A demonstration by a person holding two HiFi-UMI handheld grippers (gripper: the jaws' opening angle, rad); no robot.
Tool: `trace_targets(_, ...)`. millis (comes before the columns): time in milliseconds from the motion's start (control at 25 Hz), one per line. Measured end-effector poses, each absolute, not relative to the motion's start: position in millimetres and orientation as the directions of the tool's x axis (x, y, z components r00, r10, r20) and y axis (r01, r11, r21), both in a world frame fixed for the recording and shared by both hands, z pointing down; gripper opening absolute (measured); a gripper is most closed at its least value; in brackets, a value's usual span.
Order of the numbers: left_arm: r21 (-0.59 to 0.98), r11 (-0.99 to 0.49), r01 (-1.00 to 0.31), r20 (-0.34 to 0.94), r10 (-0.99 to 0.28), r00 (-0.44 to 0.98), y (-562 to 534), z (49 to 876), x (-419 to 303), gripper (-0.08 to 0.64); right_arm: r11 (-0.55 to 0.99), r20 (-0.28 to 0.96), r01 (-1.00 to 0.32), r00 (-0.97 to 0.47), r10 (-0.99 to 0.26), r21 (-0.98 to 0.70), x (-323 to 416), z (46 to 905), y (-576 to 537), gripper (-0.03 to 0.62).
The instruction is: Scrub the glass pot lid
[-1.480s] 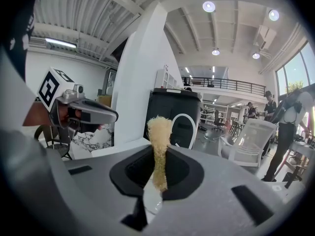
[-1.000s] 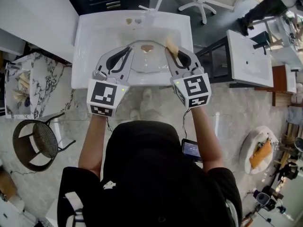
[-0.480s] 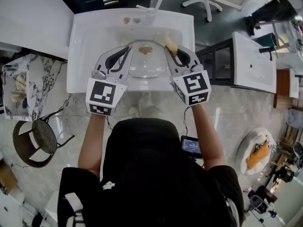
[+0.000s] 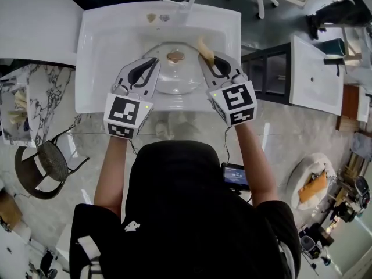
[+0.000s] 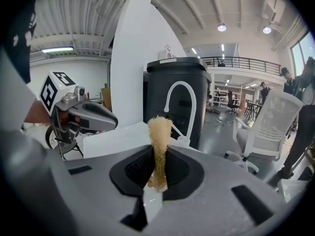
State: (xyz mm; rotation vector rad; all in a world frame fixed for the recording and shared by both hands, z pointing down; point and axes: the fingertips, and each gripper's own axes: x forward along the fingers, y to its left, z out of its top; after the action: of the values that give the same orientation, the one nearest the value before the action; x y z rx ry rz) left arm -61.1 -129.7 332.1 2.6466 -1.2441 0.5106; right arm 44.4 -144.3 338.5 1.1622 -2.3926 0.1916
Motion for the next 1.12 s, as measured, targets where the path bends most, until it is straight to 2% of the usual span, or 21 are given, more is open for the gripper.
trace_targets(760, 0.086, -0.718, -0.690, 0.620, -0.504, 0.601, -123.6, 456.2, -40.4, 0.014, 0.692, 0.590, -0.722, -0.556, -0.586, 0.006, 46.0, 412.4, -155.2, 0.017)
trace_targets(1120, 0.132, -0.735, -0.665, 0.687, -0.416, 0.596, -128.4, 498.9, -38.9, 0.015, 0.711, 0.632, -0.701, -0.571, -0.524, -0.044, 42.2, 450.4, -162.1, 0.017)
